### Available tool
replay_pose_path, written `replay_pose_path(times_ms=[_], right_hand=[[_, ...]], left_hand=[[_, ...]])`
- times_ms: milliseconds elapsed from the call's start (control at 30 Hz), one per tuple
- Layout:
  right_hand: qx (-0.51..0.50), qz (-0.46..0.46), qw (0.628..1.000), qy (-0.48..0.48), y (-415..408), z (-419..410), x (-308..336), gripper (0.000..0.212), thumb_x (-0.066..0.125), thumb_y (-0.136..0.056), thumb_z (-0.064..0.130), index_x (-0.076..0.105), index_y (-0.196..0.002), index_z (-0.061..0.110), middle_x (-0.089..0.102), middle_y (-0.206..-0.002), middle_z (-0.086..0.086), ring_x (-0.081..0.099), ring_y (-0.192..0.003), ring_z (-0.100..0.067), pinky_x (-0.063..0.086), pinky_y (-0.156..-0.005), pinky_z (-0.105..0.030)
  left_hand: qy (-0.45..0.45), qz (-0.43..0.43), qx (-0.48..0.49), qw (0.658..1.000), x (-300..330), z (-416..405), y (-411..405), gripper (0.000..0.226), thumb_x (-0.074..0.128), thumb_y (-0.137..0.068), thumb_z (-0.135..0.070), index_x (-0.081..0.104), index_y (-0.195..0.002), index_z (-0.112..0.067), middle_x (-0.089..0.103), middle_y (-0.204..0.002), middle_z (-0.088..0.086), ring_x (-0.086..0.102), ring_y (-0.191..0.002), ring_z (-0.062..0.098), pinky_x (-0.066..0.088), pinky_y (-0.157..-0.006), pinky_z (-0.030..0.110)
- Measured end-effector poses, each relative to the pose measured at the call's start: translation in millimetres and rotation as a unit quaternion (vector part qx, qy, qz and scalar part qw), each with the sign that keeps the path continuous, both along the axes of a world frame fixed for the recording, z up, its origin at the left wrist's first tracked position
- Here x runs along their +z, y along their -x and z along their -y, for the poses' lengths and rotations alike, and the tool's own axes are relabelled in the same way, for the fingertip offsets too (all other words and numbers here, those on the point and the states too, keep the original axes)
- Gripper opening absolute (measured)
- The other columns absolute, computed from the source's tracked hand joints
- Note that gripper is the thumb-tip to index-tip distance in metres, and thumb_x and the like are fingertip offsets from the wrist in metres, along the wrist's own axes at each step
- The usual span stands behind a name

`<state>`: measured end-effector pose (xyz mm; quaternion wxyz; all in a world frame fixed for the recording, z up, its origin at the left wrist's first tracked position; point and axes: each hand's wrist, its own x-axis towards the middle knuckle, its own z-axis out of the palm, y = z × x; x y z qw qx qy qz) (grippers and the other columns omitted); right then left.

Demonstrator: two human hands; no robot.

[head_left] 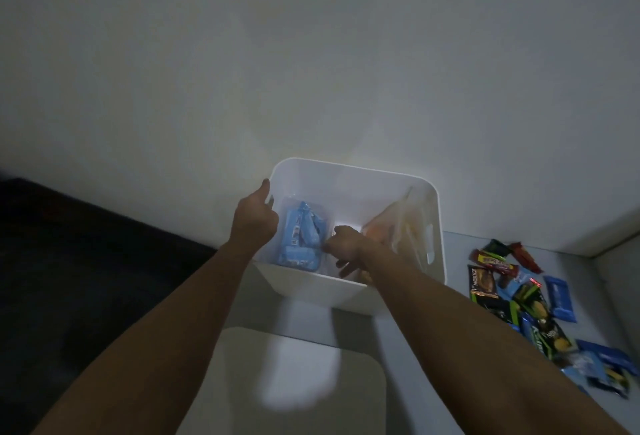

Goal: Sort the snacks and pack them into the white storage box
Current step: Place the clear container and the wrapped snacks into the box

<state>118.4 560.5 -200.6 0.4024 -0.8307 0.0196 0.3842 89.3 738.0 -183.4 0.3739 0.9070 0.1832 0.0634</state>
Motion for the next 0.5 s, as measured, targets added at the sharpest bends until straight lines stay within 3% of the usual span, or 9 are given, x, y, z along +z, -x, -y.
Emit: replay_pose_path(times_ms=[133, 233, 333, 500], right_hand=[[-0.006, 0.056, 0.998, -0.018, -2, 24, 29, 0.041, 0.055, -0.095, 0.015, 0.047, -0.130, -0.004, 0.057, -0.122, -0.027, 0.063, -0.089, -0.033, 0.057, -0.075, -0.046], [-0.044, 0.091, 0.992, -0.069, -7, 63, 57, 0.029, 0.056, -0.094, 0.009, 0.057, -0.120, -0.002, 0.061, -0.113, -0.024, 0.066, -0.084, -0.033, 0.058, -0.075, -0.046], [-0.082, 0.095, 0.987, -0.105, -7, 114, 79, 0.018, 0.058, -0.093, 0.007, 0.060, -0.111, 0.003, 0.064, -0.107, -0.022, 0.069, -0.080, -0.034, 0.060, -0.069, -0.041], [-0.125, 0.089, 0.983, -0.099, 9, 211, 94, 0.019, 0.056, -0.095, 0.008, 0.059, -0.111, -0.001, 0.066, -0.106, -0.026, 0.070, -0.091, -0.040, 0.062, -0.069, -0.042]], left_hand=[[-0.082, -0.016, -0.016, 0.996, 3, 2, 1, 0.056, 0.056, -0.091, -0.020, 0.038, -0.142, -0.006, 0.053, -0.135, 0.019, 0.049, -0.125, 0.038, 0.037, -0.106, 0.046], [-0.200, -0.001, -0.027, 0.979, 10, 27, 1, 0.060, 0.057, -0.091, -0.028, 0.036, -0.143, -0.006, 0.041, -0.146, 0.016, 0.033, -0.138, 0.035, 0.021, -0.113, 0.054], [-0.191, 0.055, -0.080, 0.977, 24, 78, 1, 0.055, 0.057, -0.092, -0.023, 0.040, -0.142, -0.007, 0.038, -0.151, 0.013, 0.028, -0.142, 0.030, 0.015, -0.118, 0.049], [-0.140, 0.150, -0.199, 0.958, 37, 176, 10, 0.049, 0.059, -0.083, -0.026, 0.059, -0.126, -0.003, 0.059, -0.130, 0.019, 0.050, -0.122, 0.038, 0.033, -0.109, 0.043]])
